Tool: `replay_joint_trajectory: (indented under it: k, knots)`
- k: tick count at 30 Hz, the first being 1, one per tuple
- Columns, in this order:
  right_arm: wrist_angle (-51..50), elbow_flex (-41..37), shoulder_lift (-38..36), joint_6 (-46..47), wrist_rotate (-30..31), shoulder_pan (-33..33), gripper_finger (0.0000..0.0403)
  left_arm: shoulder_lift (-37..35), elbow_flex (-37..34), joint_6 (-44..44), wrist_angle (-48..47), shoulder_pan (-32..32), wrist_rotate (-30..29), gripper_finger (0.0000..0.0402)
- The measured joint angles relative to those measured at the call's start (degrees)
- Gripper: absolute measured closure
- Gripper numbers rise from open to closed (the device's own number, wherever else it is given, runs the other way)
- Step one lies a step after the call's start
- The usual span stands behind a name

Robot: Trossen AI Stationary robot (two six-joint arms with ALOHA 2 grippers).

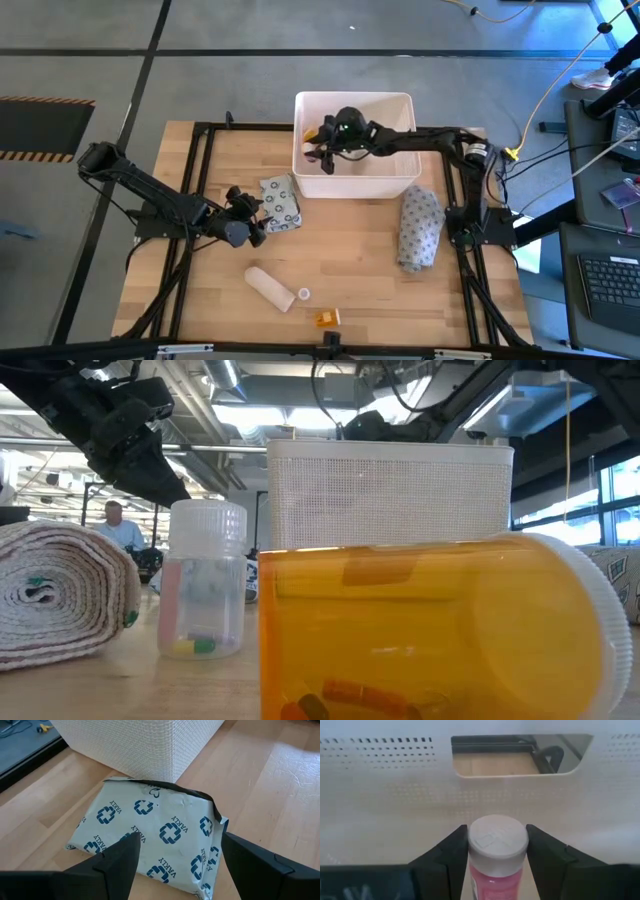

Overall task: Pick & place medical supplies in basket/bin
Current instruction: Put the pink pill bottle into the white bin

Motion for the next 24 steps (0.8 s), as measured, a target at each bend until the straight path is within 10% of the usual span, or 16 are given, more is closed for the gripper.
replay_joint_trajectory:
  k: [24]
  knots:
    - [-1.4,-0.6,-1.3,-4.7,13.6,-0.8,0.0231,0.0,0.0,0.0,0.0,0.0,0.0,0.0131]
